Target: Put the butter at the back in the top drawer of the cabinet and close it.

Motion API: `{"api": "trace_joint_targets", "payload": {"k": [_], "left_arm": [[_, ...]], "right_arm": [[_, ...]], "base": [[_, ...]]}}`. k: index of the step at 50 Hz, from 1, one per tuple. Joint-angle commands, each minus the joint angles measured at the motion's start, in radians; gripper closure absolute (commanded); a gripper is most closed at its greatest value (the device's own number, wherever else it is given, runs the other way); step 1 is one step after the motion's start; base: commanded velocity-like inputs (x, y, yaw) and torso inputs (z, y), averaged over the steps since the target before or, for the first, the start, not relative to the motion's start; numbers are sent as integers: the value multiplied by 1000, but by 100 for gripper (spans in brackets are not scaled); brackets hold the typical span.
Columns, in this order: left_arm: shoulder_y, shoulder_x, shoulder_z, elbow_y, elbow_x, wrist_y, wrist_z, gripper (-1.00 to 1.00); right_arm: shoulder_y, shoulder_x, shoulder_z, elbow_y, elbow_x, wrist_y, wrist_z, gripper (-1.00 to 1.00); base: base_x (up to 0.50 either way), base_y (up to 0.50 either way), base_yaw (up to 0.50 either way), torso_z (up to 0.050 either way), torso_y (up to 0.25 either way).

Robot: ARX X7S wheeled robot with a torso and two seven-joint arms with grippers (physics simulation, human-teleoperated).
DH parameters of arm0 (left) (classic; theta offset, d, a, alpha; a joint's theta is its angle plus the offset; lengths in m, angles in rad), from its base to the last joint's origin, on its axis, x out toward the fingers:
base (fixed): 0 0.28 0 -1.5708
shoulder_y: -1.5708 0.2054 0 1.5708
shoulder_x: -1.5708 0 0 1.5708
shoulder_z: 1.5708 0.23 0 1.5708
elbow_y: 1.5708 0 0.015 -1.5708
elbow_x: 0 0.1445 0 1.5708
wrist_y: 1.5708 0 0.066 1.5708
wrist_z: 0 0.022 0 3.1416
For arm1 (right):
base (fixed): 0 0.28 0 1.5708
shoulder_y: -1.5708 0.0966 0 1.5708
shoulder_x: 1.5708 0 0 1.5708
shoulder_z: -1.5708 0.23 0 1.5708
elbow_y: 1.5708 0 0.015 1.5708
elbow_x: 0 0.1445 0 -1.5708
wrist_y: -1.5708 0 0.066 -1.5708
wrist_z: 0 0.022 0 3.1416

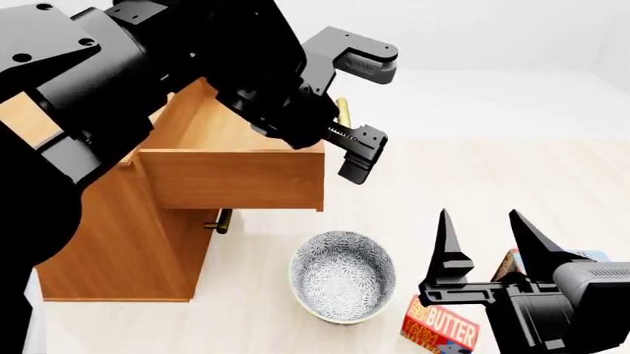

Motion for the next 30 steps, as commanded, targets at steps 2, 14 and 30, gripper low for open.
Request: {"api": "trace_joint_targets", "payload": {"k": [2, 14, 30], "left_arm": [[8, 19, -64, 1, -72, 13, 13, -100], [16, 19, -60, -58, -73, -5, -153, -100], [18, 19, -61, -88, -35, 14, -295, -100]], "right_arm": [[-1, 3, 1, 1, 3, -4, 2, -100], [-2, 6, -2, 1, 2, -8, 5, -100], [2, 9, -8, 5, 3, -9, 8, -100]], "base": [[0, 0, 0, 0, 0], [0, 0, 0, 0, 0], [0, 0, 0, 0, 0]]}}
